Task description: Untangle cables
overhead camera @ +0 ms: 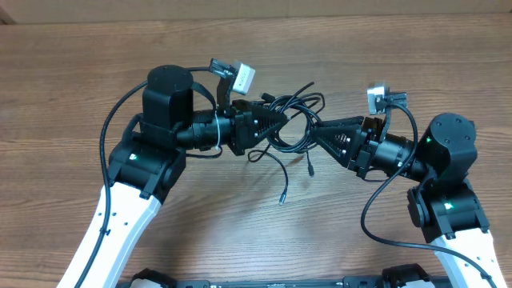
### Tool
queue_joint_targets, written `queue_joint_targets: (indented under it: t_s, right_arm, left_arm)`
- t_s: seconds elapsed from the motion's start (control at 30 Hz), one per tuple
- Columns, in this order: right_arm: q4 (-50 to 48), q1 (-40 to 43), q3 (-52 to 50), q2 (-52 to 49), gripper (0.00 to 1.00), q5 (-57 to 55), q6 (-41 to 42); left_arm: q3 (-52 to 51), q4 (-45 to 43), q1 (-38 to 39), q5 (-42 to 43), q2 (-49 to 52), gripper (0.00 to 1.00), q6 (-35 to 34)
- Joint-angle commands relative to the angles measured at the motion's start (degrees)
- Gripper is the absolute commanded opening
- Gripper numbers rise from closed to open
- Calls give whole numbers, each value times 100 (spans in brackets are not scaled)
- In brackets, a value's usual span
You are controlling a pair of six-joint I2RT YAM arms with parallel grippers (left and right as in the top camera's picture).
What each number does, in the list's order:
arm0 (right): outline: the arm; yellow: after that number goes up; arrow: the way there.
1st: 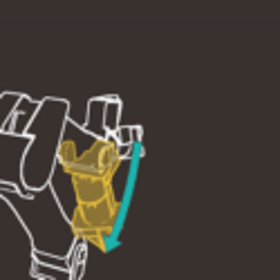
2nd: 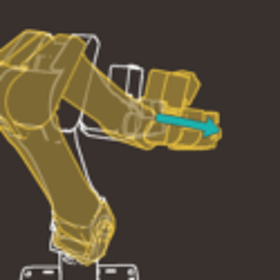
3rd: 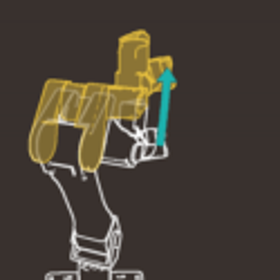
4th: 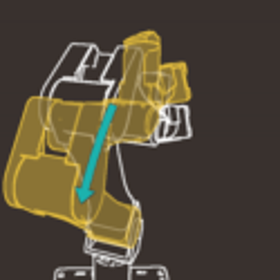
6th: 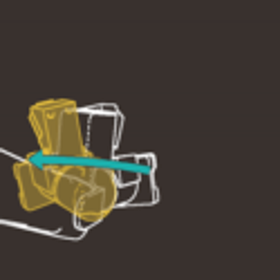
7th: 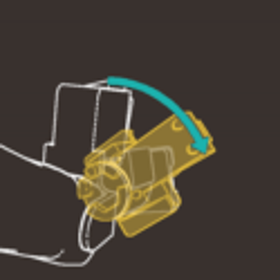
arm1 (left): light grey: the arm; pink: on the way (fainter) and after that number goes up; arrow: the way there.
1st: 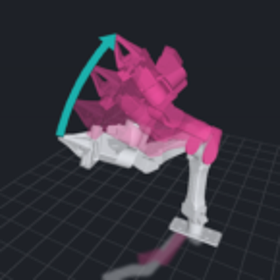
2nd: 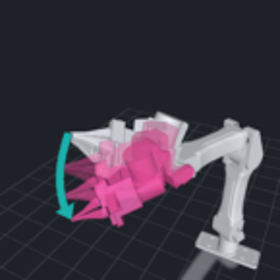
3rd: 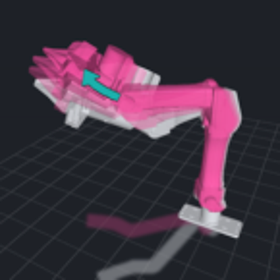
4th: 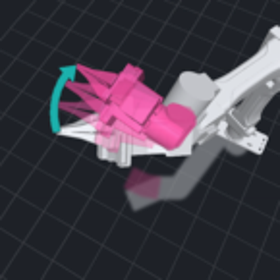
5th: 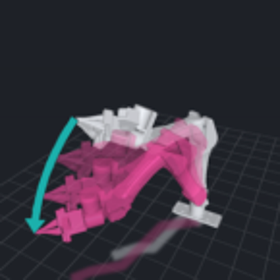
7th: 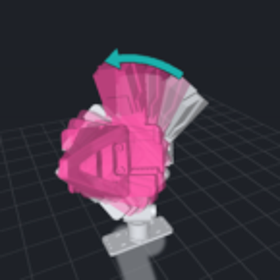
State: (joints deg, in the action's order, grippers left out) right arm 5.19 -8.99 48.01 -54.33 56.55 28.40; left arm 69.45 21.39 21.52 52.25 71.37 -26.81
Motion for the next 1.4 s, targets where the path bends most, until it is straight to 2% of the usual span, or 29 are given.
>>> queue_joint_targets:
  t_s: [0.0,0.13,0.4,0.6,0.73,0.87,1.1,1.33,1.37]
  right_arm:
    - [-42,4,83,13,16,52,-35]
    - [-39,4,83,13,8,52,-35]
    - [-37,4,83,13,4,57,-35]
    - [-46,4,83,13,4,588,-219]
    - [-44,4,83,13,4,1165,-494]
    - [-37,4,81,13,4,1683,-638]
    - [579,4,81,13,4,1436,-643]
    - [1471,4,81,13,4,699,-643]
    - [1646,4,81,13,11,487,-640]
  left_arm:
    - [79,-42,155,-17,-11,4,107]
    - [79,-52,186,-232,-11,4,105]
    - [79,-42,186,-437,-11,4,46]
    - [79,437,170,-1985,-11,4,-1176]
    - [79,431,170,-1989,-11,4,-1226]
    - [79,431,170,-2162,-9,4,-1729]
    - [79,273,164,-2839,-9,4,-2820]
    - [79,-282,164,-3215,-11,4,-2994]
    - [79,-326,164,-3211,-11,4,-2859]
